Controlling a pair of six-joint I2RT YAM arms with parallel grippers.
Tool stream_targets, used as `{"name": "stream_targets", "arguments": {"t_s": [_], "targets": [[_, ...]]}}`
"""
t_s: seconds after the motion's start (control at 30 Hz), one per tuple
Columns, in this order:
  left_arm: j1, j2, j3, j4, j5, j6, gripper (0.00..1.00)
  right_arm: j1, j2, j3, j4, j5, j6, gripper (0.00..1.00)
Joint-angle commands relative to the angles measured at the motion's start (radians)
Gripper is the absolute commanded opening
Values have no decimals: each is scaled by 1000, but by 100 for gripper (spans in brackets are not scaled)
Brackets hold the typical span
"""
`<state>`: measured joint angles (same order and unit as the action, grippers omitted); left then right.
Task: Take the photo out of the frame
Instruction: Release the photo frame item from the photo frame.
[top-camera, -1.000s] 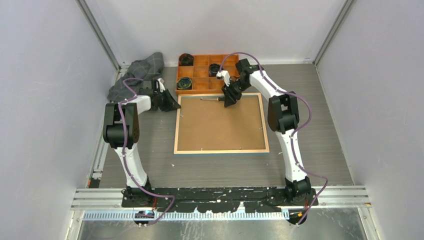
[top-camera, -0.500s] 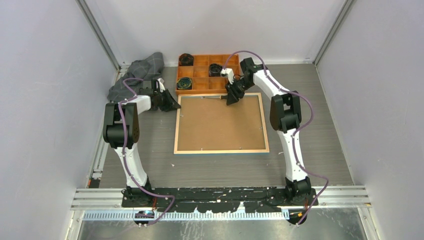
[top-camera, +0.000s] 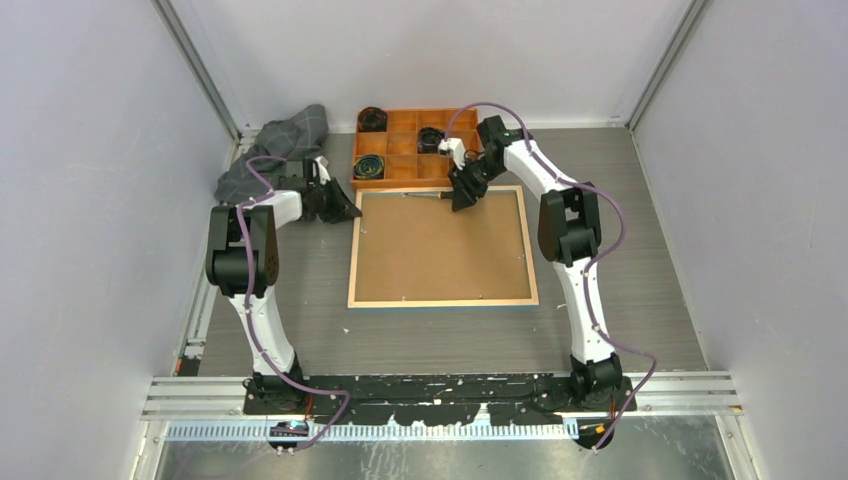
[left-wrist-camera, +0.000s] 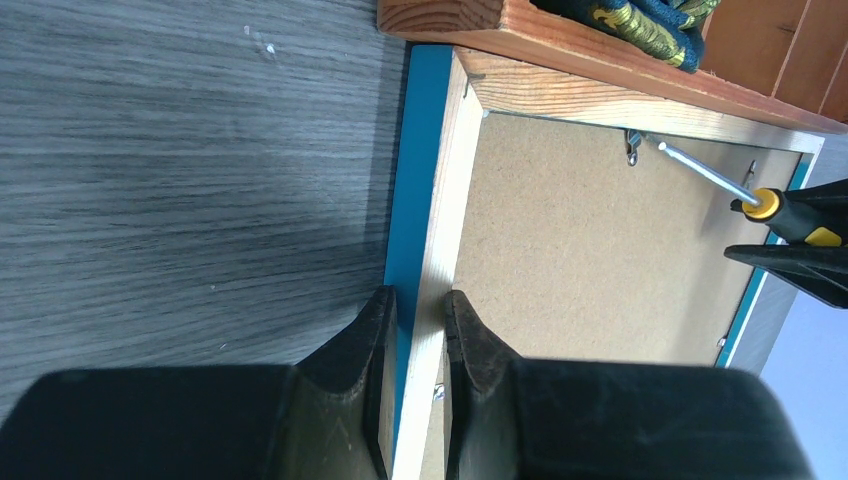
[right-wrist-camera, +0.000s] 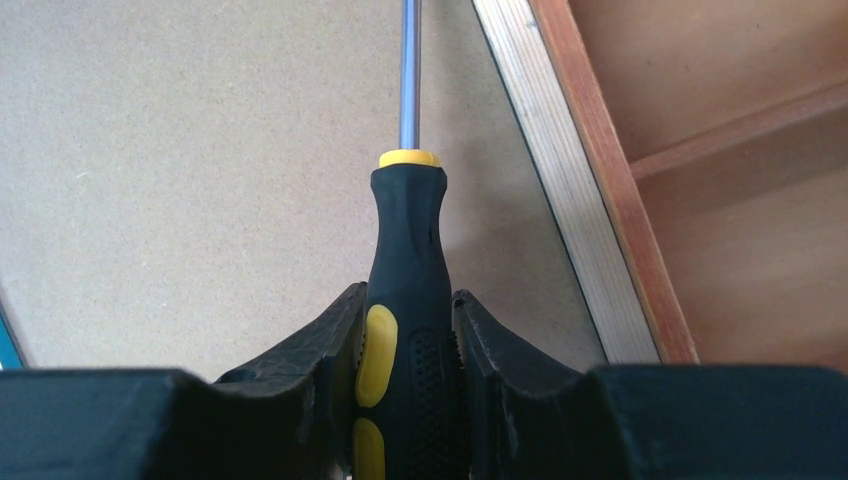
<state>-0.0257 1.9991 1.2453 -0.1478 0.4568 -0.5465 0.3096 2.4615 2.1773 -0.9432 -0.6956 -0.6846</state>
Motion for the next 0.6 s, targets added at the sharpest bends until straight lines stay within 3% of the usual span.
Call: {"name": "stream_targets", "arguments": {"t_s": [0.0,0.57], "targets": [[-3,80,-14,-38,-73,-14,1,35,-8,63,-9,-9,-20,1],[-3,81,-14,-39,-69,-16,1,34,-49,51,-18,-3,-47,1]]}}
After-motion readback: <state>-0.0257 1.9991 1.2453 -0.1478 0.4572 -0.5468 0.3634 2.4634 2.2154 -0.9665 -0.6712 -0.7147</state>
